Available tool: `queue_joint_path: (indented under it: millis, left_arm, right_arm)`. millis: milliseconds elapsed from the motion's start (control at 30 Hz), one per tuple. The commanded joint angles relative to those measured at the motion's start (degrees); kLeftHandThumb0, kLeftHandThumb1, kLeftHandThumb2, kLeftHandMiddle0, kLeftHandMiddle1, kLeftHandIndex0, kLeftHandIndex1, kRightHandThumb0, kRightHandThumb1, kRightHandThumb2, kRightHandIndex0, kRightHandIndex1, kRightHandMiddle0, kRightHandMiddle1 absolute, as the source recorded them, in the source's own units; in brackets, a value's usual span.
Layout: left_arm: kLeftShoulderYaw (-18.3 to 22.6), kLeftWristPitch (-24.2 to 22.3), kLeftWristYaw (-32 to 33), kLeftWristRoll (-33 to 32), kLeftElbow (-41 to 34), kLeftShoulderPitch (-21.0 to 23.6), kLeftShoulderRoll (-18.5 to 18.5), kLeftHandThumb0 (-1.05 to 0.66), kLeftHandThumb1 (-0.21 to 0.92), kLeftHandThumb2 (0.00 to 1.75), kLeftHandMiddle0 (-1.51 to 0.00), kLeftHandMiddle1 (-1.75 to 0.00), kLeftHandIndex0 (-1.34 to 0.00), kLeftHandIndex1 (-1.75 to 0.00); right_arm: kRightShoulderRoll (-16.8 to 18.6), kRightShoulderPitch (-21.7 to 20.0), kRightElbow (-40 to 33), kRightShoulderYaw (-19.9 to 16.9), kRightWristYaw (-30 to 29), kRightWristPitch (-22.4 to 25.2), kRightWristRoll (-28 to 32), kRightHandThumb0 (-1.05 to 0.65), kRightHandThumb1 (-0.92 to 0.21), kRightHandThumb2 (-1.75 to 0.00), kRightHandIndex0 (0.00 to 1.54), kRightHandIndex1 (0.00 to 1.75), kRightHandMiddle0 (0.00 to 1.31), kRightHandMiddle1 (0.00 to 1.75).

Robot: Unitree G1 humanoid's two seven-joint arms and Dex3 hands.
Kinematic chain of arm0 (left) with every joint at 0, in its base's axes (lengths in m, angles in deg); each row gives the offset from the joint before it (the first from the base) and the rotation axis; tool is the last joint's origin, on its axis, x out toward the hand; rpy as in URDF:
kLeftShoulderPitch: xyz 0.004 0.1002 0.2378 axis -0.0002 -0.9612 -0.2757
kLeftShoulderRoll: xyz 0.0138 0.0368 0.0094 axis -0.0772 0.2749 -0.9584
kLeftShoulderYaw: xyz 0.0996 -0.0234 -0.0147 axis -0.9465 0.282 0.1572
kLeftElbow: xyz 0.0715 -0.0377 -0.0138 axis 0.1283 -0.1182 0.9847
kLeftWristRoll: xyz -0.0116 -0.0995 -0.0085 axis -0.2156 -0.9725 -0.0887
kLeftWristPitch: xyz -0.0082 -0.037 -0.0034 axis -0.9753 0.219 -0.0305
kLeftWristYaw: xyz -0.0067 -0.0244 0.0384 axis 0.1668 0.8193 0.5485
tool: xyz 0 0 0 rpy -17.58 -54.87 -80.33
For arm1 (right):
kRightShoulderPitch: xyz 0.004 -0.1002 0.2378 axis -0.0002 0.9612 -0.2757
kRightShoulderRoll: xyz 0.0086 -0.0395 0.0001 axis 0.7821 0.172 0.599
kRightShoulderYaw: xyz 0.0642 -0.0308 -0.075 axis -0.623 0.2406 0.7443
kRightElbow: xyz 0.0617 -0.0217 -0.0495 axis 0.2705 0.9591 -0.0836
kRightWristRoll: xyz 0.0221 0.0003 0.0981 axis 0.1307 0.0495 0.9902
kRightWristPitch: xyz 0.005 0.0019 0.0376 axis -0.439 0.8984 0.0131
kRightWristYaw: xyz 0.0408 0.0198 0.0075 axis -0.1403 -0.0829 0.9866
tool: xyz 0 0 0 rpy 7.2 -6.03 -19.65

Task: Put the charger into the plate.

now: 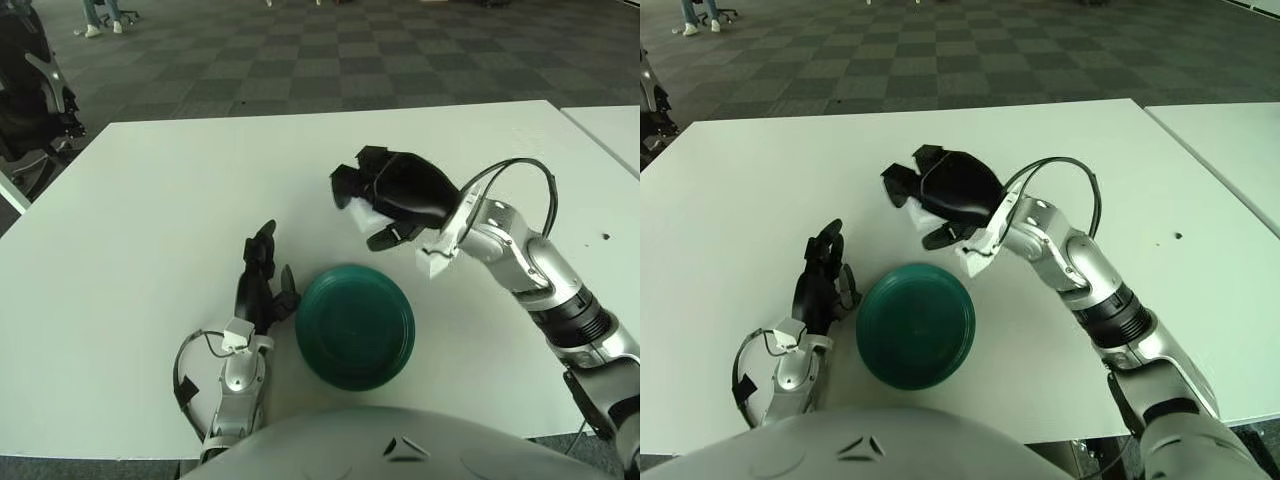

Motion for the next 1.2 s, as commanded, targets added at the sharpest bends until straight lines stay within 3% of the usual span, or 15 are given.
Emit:
queue_joint_path:
  millis: [0, 167, 367, 567, 700, 800, 900, 1033, 1167]
  left_arm:
    - [-0.3, -3.0, -1.5, -1.4, 3.0, -1.6, 0.1, -0.94, 0.92, 1.02, -0.1, -0.01, 0.0, -0.47]
    - [-1.4, -7.1, -2.6, -2.6, -5.0, -4.1, -0.1, -0.95, 0.92, 1.02, -0.06, 0.0, 0.0, -0.3]
    - [-3.2, -11.5, -0.9, 0.1, -11.8, -4.9, 0.3, -0.94, 0.92, 1.02, -0.03, 0.0, 0.0, -0.17]
    - [-4.5, -11.2, 0.6, 1.6, -13.6, -5.2, 1.1, -0.93, 0.92, 1.03, -0.03, 0.0, 0.0, -0.13]
    - [-4.9, -12.2, 1.7, 1.2, -14.5, -5.4, 2.0, -0.91, 0.92, 1.03, -0.03, -0.01, 0.0, -0.15]
    - [-4.7, -13.3, 1.9, 0.7, -14.4, -5.5, 1.6, -0.88, 0.92, 1.03, -0.04, -0.01, 0.0, -0.19]
    - [-3.8, -13.2, 1.1, -0.5, -13.0, -5.3, 0.6, -0.86, 0.92, 1.03, -0.06, -0.01, 0.0, -0.25]
    - [-4.2, -13.7, 1.3, -0.5, -13.2, -5.5, 0.7, -0.84, 0.92, 1.03, -0.09, -0.02, 0.0, -0.34]
    - [-3.8, -12.2, 1.3, -0.4, -11.6, -5.2, 0.3, -0.83, 0.92, 1.02, -0.13, -0.03, 0.0, -0.47]
  right_arm:
    - [-0.2, -0.1, -0.3, 0.3, 2.1, -2.7, 2.4, -0.47, -0.36, -1.26, 1.23, 1.75, 0.58, 1.75]
    - [-2.8, 2.1, -2.8, 1.4, 4.8, -9.7, 4.4, -0.46, -0.38, -1.24, 1.17, 1.75, 0.57, 1.75]
    - [-2.5, 2.4, -4.1, 3.2, 6.5, -15.7, 3.1, -0.44, -0.45, -1.15, 1.05, 1.75, 0.51, 1.75]
    - [3.6, -2.1, 2.4, 9.5, 6.6, -20.2, -5.2, -0.43, -0.48, -1.11, 1.01, 1.75, 0.49, 1.75]
    - [6.8, -2.8, 9.1, 14.5, 3.1, -24.8, -11.8, -0.43, -0.49, -1.11, 1.01, 1.75, 0.48, 1.75]
    - [7.2, -1.3, 9.2, 15.3, 2.6, -26.1, -11.8, -0.43, -0.48, -1.11, 1.02, 1.75, 0.49, 1.75]
    - [6.6, 2.8, 9.4, 15.7, 0.1, -26.5, -13.9, -0.44, -0.46, -1.13, 1.04, 1.75, 0.5, 1.75]
    - [2.4, 14.1, 7.5, 13.9, -4.0, -25.4, -14.1, -0.44, -0.45, -1.15, 1.06, 1.75, 0.51, 1.75]
    - [3.3, 13.6, 7.7, 12.4, 0.2, -21.1, -8.8, -0.44, -0.45, -1.14, 1.09, 1.75, 0.5, 1.75]
